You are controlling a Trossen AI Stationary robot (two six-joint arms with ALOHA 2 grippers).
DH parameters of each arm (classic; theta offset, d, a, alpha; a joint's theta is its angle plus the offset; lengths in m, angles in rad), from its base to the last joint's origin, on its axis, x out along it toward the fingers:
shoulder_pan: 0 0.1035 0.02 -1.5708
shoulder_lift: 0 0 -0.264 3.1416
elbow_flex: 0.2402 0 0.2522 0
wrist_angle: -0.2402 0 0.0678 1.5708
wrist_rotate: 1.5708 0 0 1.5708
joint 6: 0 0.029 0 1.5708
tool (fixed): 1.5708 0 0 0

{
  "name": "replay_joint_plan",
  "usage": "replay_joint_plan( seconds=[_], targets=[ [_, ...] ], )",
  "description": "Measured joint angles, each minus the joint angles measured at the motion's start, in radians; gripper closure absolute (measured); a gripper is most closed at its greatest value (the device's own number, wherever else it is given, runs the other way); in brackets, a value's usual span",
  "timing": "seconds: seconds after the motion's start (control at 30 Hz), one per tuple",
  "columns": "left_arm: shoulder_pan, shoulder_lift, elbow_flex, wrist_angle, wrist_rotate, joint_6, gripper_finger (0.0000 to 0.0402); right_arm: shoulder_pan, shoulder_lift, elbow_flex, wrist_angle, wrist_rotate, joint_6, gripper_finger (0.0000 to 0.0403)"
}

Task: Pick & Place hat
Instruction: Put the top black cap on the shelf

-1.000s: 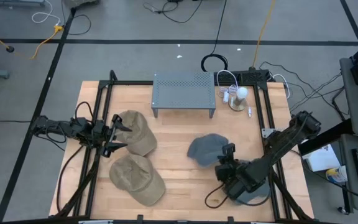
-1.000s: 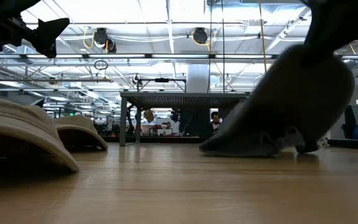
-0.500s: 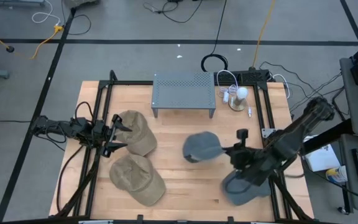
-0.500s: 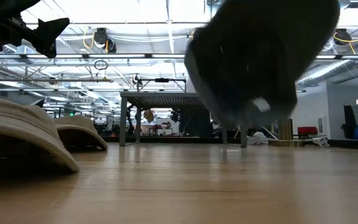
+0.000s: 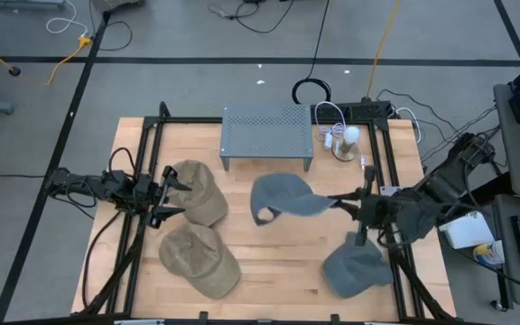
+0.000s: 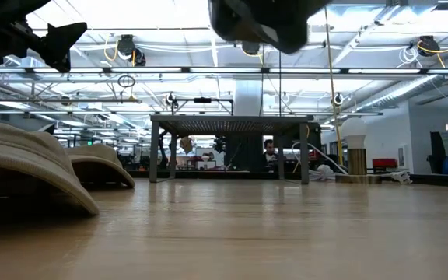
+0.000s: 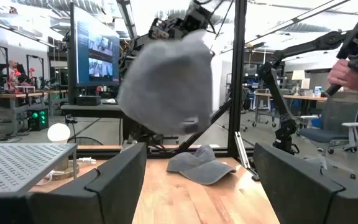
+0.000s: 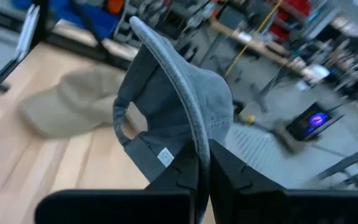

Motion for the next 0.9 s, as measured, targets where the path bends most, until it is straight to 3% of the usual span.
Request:
replay_joint_plan(
  seconds=[0.33,0.6,0.77,0.9],
  targets=[
    [0.0,0.0,0.0,0.003,-0.007,0.017,0.0103,-0.08,-0.007,0.0,0.187,0.007,-0.055,0.0396],
    [0.0,0.0,0.0,0.008,-0.034,0.16,0.0103,-0.149,-0.007,0.0,0.338,-0.148,-0.057,0.0395],
    [0.0,0.0,0.0,0.009,-0.04,0.096,0.0103,-0.177,-0.002,0.0,0.393,-0.165,-0.056,0.0395],
    [0.0,0.0,0.0,0.044,-0.061,-0.072,0.0103,-0.191,0.011,0.0,0.399,-0.165,-0.058,0.0395]
  ],
)
